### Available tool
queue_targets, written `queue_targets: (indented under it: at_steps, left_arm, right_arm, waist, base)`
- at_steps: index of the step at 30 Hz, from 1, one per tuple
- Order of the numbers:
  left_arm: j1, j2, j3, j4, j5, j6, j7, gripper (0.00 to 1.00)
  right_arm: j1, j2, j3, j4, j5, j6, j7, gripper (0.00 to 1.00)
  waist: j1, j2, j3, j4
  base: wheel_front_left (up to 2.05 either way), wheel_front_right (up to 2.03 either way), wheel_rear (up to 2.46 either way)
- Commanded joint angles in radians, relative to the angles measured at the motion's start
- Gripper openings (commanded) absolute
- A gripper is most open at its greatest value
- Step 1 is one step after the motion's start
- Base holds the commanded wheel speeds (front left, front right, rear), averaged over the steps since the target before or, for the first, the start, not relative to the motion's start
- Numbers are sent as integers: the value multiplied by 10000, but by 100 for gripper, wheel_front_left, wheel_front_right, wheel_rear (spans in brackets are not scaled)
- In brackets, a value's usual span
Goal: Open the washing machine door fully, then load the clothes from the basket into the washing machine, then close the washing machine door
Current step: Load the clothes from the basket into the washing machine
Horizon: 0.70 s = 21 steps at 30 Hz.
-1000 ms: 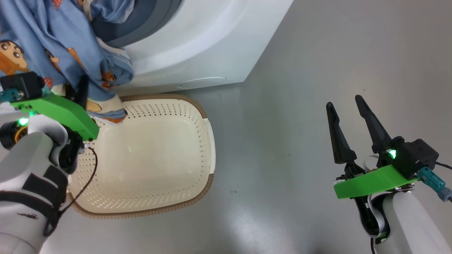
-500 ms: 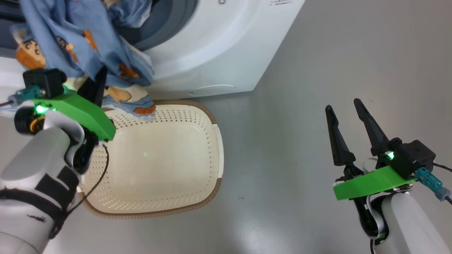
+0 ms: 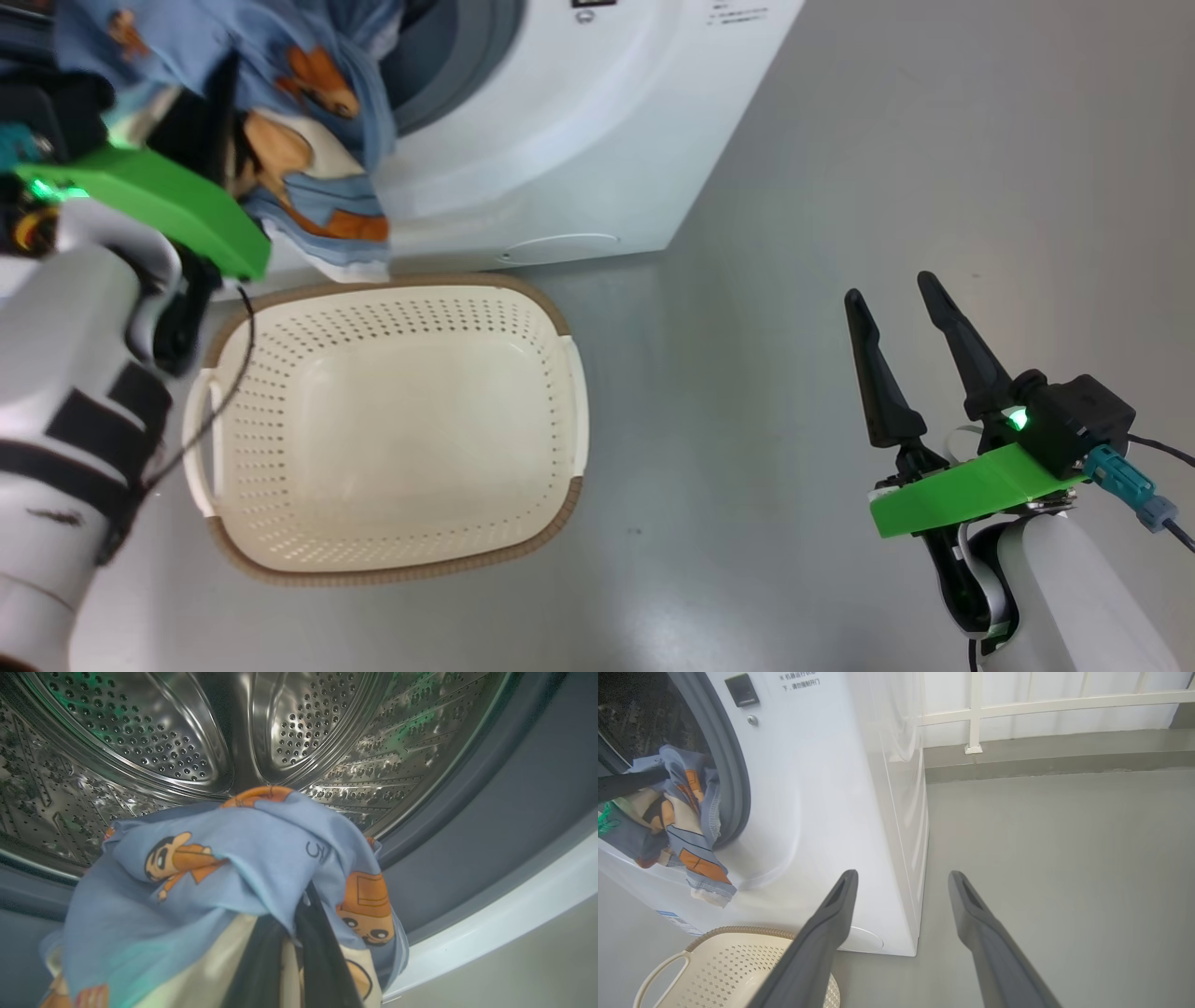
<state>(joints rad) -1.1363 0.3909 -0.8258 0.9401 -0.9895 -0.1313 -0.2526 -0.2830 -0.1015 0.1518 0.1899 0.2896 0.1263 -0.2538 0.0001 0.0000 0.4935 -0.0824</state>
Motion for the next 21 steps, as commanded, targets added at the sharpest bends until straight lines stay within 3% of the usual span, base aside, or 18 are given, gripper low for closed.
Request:
queue_targets:
  at_steps: [1, 9, 14, 18, 21]
  left_arm:
    - [-526, 419, 214, 58, 127, 6, -90, 0]
    - [-1757, 713, -31, 590, 270, 6, -86, 0]
    - [-2169, 1144, 1890, -888, 1701, 154, -89, 0]
    - [-1364, 955, 3502, -1793, 2872, 196, -89, 0]
    - [-1020, 784, 4032, -1854, 3273, 171, -90, 0]
  right_arm:
    - [-90, -43, 209, -233, 17, 44, -80, 100]
    - [-54, 14, 165, -387, -42, 44, -80, 100]
    - [-59, 83, 112, -509, -102, 44, -80, 100]
    - [-72, 135, 90, -495, -129, 44, -80, 100]
    - [-80, 155, 100, -460, -139, 44, -80, 100]
  waist:
    - [-1, 0, 151, -178]
    - [-1, 0, 459, -560]
    - [-1, 0, 657, -618]
    - [-1, 0, 673, -630]
    - [-1, 0, 643, -626]
  base:
    - [0, 0, 0]
    - [0, 0, 0]
    - [0, 0, 0]
    - [0, 0, 0]
    - [0, 0, 0]
